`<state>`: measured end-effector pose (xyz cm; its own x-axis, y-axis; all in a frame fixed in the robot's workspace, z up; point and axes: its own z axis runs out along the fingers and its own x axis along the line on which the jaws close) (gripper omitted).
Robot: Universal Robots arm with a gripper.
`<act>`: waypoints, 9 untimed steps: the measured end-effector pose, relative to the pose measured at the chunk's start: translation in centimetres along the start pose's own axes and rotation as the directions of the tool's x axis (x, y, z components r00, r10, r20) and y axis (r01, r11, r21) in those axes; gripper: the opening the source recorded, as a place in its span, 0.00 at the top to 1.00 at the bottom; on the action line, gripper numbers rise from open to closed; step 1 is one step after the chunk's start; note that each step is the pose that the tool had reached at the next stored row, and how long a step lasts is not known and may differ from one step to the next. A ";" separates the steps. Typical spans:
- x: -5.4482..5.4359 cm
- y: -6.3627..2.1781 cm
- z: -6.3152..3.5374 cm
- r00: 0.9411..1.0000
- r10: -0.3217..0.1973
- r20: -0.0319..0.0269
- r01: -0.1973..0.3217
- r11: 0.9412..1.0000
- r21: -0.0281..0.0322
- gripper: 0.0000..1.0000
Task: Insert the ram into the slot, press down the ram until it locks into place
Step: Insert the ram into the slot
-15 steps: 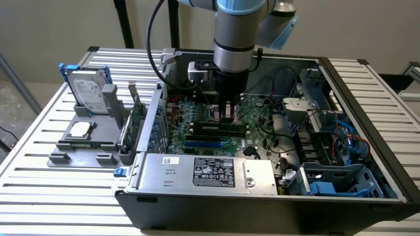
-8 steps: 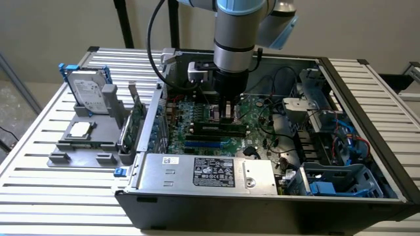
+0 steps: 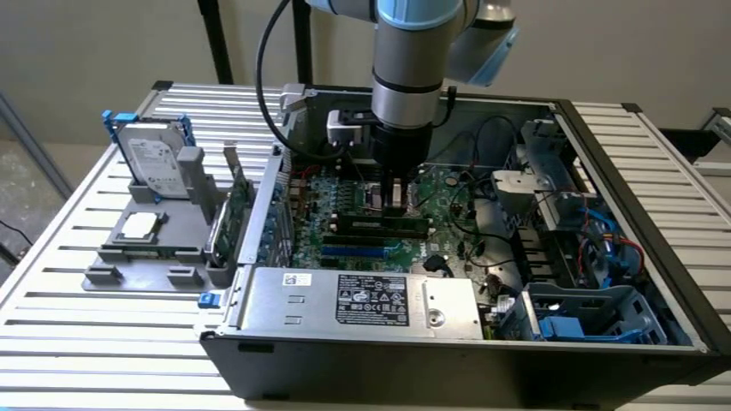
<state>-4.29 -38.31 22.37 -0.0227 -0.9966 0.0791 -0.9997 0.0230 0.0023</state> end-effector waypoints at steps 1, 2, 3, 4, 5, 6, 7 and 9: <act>0.0 0.00 0.00 1.000 0.000 0.000 0.000 1.000 0.000 0.85; 0.0 0.00 -0.01 1.000 0.000 0.000 0.000 1.000 0.000 0.79; 0.0 0.00 -0.13 1.000 0.000 0.000 0.000 1.000 0.000 0.79; 0.0 0.00 -0.38 1.000 0.000 0.001 0.000 1.000 0.000 0.79; 0.0 0.00 -0.70 1.000 0.000 0.001 0.000 1.000 0.000 0.72; 0.1 0.00 -1.02 1.000 0.000 0.001 0.000 1.000 0.000 0.72; 0.1 0.00 -1.38 1.000 -0.001 0.002 0.001 1.000 0.000 0.72; 0.2 0.01 -2.01 1.000 -0.001 0.003 0.001 1.000 0.000 0.72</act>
<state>-4.29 -38.32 24.39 -0.0219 -0.9968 0.0765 -0.9997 0.0222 0.0028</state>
